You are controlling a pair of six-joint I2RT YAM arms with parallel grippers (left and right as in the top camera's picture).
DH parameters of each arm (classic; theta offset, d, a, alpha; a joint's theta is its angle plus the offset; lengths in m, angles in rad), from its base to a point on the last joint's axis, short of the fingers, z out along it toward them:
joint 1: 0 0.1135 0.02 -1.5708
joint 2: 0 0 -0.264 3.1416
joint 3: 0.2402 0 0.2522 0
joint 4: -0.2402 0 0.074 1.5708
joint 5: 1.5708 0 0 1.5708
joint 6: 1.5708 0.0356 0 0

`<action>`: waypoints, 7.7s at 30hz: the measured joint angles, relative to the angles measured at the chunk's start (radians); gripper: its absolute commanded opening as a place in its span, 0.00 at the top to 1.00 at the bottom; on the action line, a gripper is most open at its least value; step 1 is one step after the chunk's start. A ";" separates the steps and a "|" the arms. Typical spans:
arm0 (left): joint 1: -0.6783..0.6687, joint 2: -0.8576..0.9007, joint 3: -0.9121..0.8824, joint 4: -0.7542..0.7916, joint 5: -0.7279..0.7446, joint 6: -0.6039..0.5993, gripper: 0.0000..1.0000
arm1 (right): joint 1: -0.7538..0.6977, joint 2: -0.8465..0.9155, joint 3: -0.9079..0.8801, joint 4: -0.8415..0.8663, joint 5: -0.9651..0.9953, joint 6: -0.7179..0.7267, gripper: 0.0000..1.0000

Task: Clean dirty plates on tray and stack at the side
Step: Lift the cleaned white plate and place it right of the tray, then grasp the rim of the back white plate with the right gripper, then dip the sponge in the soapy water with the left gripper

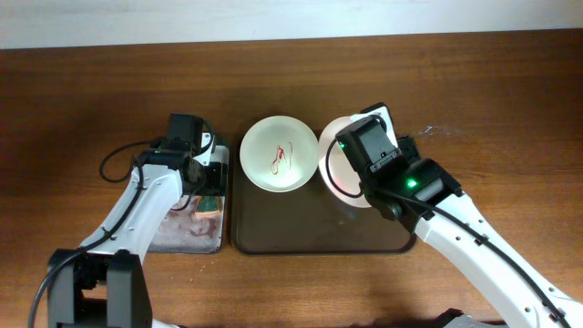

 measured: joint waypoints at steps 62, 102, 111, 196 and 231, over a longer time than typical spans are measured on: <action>0.000 0.000 0.000 -0.001 0.012 0.000 0.26 | -0.447 0.353 0.124 0.248 -1.024 -0.097 0.51; 0.000 0.000 -0.001 -0.028 0.012 -0.001 0.45 | -0.218 0.515 0.029 0.087 -0.935 0.296 0.96; 0.000 0.000 -0.135 0.107 0.011 -0.072 0.56 | -0.194 0.515 0.029 0.101 -0.932 0.333 0.96; 0.001 -0.194 -0.142 0.050 -0.042 -0.096 1.00 | -0.179 0.515 0.029 0.077 -0.905 0.333 0.96; 0.005 -0.040 -0.142 0.322 0.166 -0.174 1.00 | -0.179 0.515 0.029 0.077 -0.905 0.333 0.96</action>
